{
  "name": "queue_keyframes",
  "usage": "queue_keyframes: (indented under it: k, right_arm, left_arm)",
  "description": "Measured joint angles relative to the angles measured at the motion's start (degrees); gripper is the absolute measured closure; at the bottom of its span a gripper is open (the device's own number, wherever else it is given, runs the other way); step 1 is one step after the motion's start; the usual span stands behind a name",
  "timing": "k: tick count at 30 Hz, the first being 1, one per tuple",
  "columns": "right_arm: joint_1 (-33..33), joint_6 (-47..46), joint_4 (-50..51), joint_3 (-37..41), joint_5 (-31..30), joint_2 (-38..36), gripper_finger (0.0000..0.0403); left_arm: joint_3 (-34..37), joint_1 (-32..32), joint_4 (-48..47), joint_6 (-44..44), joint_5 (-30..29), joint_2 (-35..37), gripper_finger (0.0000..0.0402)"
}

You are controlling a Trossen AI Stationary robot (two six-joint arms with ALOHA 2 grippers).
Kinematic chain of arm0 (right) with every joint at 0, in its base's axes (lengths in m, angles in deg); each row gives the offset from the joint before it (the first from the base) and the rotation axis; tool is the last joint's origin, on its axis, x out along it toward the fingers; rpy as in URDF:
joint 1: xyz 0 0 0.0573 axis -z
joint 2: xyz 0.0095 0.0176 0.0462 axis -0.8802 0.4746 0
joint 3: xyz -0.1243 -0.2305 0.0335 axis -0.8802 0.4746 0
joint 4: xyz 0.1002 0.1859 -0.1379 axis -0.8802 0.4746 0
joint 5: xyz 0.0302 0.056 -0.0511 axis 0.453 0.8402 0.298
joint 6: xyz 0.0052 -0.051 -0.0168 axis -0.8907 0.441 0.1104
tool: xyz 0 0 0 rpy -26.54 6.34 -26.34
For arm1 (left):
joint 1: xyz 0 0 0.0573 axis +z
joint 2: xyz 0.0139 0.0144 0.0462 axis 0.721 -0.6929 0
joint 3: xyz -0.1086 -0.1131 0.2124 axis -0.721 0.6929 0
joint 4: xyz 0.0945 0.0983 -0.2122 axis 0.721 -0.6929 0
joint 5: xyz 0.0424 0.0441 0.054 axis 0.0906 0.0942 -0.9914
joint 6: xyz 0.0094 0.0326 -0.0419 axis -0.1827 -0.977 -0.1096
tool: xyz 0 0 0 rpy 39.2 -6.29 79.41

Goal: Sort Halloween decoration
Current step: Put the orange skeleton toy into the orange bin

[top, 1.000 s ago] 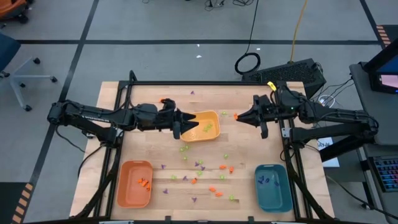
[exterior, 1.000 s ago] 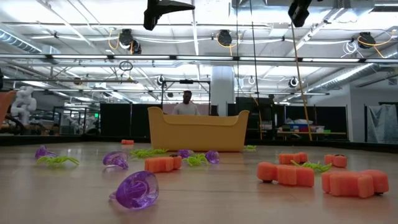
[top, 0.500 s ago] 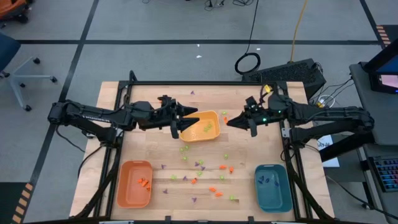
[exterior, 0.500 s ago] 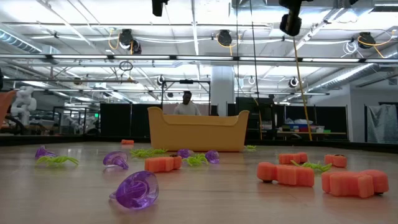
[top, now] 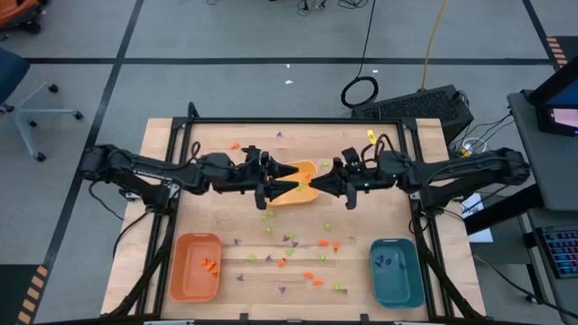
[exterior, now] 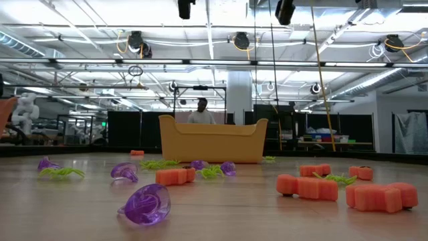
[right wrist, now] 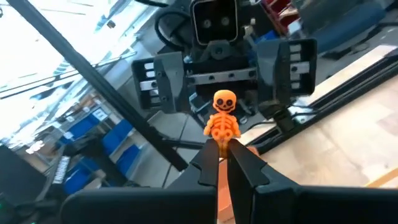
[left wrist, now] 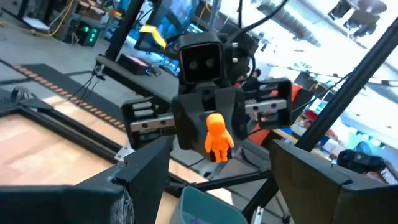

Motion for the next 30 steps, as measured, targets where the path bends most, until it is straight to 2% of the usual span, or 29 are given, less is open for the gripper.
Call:
queue_keyframes:
  k: [9,14,20,30]
  right_arm:
    - [-1.19,1.79,-0.7,0.02,-3.08,2.23,0.0403]
    - [-1.17,3.52,-0.72,0.02,-3.1,2.51,0.0403]
    - [-1.15,4.15,-0.76,0.02,-3.1,2.5,0.0403]
    - [-1.15,4.17,-0.62,0.02,-3.13,2.48,0.0403]
  left_arm:
    - [0.0,0.04,0.63,1.59,-3.49,-0.27,0.0134]
    - [-0.02,-0.35,1.31,1.75,-3.49,-2.3,0.017]
    - [-0.02,-0.42,7.23,3.22,-0.76,-6.24,0.0214]
    - [-0.5,-0.23,8.96,2.7,-0.78,-7.24,0.0293]
